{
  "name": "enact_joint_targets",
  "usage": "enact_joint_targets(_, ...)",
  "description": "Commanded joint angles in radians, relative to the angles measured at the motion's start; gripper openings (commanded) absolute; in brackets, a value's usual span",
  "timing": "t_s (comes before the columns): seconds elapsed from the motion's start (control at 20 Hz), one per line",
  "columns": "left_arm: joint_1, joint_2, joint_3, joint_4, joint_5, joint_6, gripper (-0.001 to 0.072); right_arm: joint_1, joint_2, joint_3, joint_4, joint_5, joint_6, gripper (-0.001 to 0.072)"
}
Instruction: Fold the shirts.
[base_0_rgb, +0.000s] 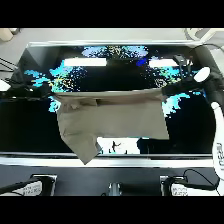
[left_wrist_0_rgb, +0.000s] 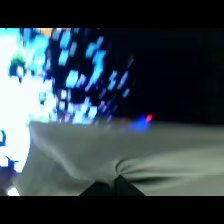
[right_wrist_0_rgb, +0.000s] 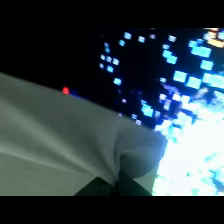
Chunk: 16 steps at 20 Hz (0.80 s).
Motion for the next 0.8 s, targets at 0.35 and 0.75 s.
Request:
enact_joint_targets(0.35, 0.137, -0.106, 0.024, 0.145, -0.455, -0.056, 0.0445, -0.203, -0.061, 0.091, 0.051, 0.360, -0.131, 0.0701)
enact_joint_targets(0.75, 0.185, 0.036, -0.453, 0.064, -0.290, 0.020, 0.0450, -0.327, -0.061, -0.109, 0.054, 0.599, -0.167, 0.0674)
